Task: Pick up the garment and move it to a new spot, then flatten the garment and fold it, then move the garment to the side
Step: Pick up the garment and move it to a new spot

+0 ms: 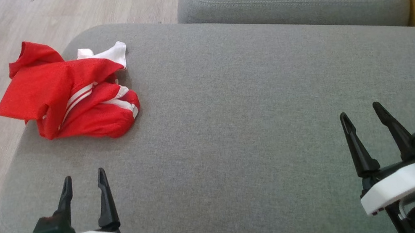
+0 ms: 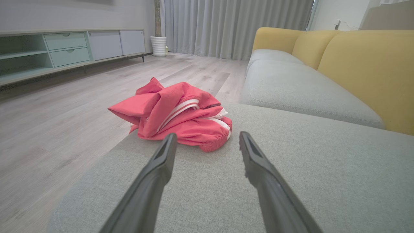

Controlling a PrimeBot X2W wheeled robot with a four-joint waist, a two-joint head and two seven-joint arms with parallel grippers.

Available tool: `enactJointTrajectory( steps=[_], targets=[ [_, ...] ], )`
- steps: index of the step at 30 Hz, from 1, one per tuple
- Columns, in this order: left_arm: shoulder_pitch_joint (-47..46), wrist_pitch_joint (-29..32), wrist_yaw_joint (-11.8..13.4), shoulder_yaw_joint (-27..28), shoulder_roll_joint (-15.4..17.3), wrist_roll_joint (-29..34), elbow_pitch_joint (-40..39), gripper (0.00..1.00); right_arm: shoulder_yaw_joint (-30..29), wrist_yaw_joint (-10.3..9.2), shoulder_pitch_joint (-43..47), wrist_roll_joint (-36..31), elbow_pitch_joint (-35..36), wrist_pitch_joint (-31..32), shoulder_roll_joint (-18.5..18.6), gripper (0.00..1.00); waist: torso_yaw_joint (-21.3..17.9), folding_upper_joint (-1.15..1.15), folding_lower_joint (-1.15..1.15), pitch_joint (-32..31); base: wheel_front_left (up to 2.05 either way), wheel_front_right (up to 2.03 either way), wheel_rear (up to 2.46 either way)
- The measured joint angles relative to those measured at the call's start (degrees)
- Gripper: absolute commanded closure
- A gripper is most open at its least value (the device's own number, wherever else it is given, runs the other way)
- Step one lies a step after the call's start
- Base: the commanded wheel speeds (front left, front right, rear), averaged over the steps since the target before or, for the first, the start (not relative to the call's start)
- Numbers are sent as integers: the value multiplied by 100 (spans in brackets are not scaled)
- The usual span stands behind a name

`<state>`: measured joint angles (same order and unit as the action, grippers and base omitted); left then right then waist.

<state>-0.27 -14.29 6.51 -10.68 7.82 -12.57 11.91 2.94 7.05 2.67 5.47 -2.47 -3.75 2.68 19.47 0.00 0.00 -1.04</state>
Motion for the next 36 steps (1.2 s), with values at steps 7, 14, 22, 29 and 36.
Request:
enactJointTrajectory(
  steps=[7,14,22,29,36],
  targets=[
    [-46,0,4,35,18,44,41,0,1,0,-5,-1,103,107,0,0,-47,0,0,219,0,0,0],
    [-1120,-2,-2,390,86,-78,339,0,11,0,-437,-104,458,361,93,0,-172,0,0,920,0,0,0],
    [-2747,-35,-230,730,320,-366,1677,0,-46,0,-1113,-203,886,591,408,0,-363,0,0,2020,0,0,0],
    [-3800,-35,-420,829,659,-423,3026,0,-37,0,-1395,-203,949,613,500,0,-542,0,1,2692,0,0,0],
    [-4633,-36,-460,991,1006,-423,4170,0,-18,0,-1591,-203,1000,633,538,0,-737,0,1,3162,0,0,0]
  ],
)
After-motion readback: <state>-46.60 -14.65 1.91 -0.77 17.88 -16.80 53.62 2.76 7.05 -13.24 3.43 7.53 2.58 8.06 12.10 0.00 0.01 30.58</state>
